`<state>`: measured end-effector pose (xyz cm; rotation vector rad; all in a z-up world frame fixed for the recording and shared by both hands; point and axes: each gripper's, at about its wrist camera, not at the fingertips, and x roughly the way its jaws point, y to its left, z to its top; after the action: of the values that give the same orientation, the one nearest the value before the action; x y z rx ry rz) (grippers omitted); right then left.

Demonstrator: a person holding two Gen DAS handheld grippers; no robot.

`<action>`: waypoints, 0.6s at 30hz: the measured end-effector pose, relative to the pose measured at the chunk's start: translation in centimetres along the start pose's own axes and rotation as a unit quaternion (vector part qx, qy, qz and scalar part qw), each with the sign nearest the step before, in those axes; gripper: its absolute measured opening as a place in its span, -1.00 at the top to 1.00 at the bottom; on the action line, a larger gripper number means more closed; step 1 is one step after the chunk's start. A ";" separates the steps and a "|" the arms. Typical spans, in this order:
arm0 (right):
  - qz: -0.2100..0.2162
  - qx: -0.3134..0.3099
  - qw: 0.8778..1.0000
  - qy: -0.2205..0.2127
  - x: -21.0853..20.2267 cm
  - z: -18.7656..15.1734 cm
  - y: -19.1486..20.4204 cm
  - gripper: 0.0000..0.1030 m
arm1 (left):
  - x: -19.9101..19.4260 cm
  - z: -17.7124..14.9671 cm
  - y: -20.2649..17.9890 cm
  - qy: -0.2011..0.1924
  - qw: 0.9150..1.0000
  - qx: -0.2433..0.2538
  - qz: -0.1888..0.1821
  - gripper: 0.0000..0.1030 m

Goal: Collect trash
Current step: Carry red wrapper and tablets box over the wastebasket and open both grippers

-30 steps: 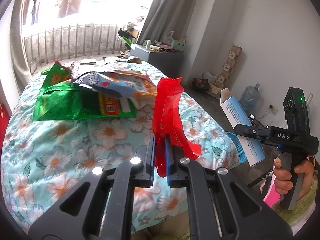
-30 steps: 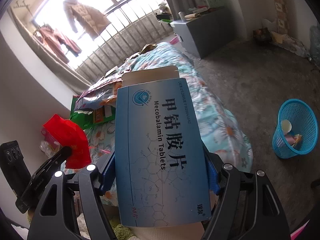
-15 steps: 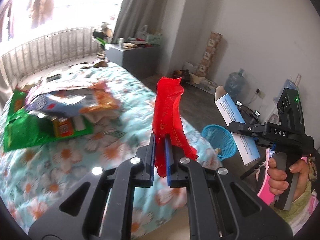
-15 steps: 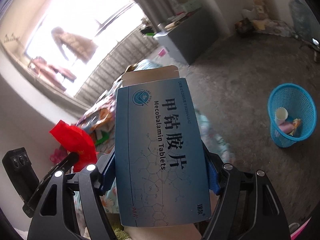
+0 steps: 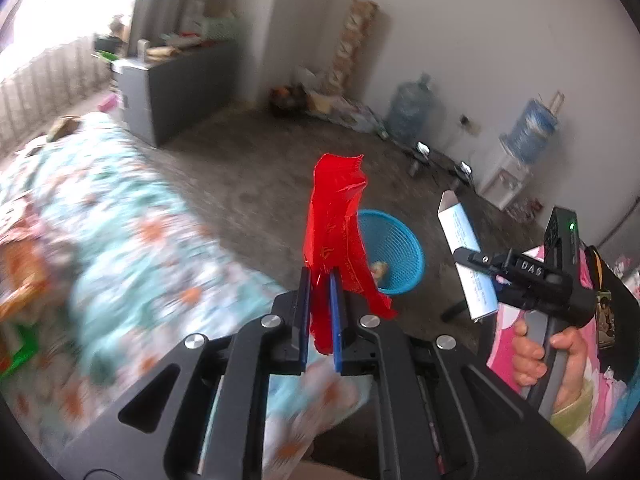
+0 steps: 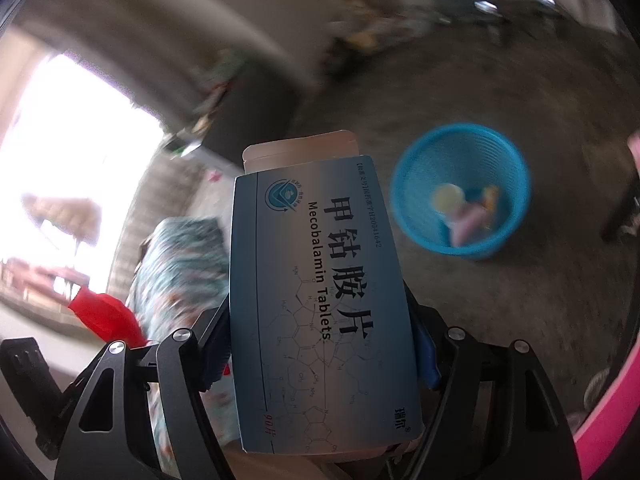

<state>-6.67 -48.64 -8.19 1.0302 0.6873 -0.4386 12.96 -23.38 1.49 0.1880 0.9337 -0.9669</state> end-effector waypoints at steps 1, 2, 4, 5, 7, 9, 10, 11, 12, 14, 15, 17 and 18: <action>-0.003 0.010 1.000 0.001 0.1 0.1 -0.7 -0.38 | 1.5 0.7 -0.6 0.012 1.000 0.003 -0.007 0.87; -0.009 0.030 1.000 0.003 0.6 0.4 -2.0 -0.38 | 2.8 1.3 -1.1 0.022 1.000 0.006 -0.015 0.87; -0.016 0.052 0.999 0.005 1.2 0.8 -3.9 -0.38 | 5.5 2.6 -2.1 0.043 0.999 0.012 -0.028 0.86; -0.019 0.061 0.998 0.006 1.5 1.0 -4.5 -0.38 | 7.0 3.2 -2.8 0.056 0.998 0.014 -0.035 0.86; -0.031 0.079 0.996 0.004 2.5 1.9 -6.0 -0.38 | 9.7 4.3 -3.9 0.073 0.996 0.021 -0.046 0.86; -0.034 0.093 0.995 0.001 3.1 2.9 -7.1 -0.38 | 12.1 5.2 -4.8 0.083 0.995 0.031 -0.047 0.86; -0.033 0.101 0.994 -0.002 3.5 3.6 -7.6 -0.38 | 13.7 5.8 -5.5 0.090 0.994 0.036 -0.046 0.86; -0.032 0.104 0.994 -0.005 3.8 4.2 -7.9 -0.38 | 15.0 6.3 -6.1 0.095 0.994 0.041 -0.047 0.86; -0.027 0.110 0.993 -0.011 4.3 5.3 -8.3 -0.39 | 15.9 6.6 -6.6 0.097 0.993 0.043 -0.047 0.86; -0.019 0.124 0.992 -0.020 5.5 7.5 -9.4 -0.40 | 18.8 7.9 -7.9 0.099 0.992 0.051 -0.056 0.86; -0.014 0.133 0.991 -0.021 6.3 8.5 -10.2 -0.42 | 19.9 8.3 -8.4 0.102 0.991 0.055 -0.059 0.82; -0.035 0.143 0.989 -0.019 8.5 10.3 -12.1 -0.59 | 23.4 9.0 -9.7 0.132 0.986 0.065 -0.074 0.02; -0.066 0.143 0.987 -0.017 9.6 10.9 -13.1 -0.59 | 25.0 9.2 -10.1 0.149 0.984 0.065 -0.069 -0.20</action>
<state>-4.64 -64.47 -19.48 1.2483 0.6772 -0.6819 16.32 -49.58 -9.13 0.3896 1.1693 -1.1493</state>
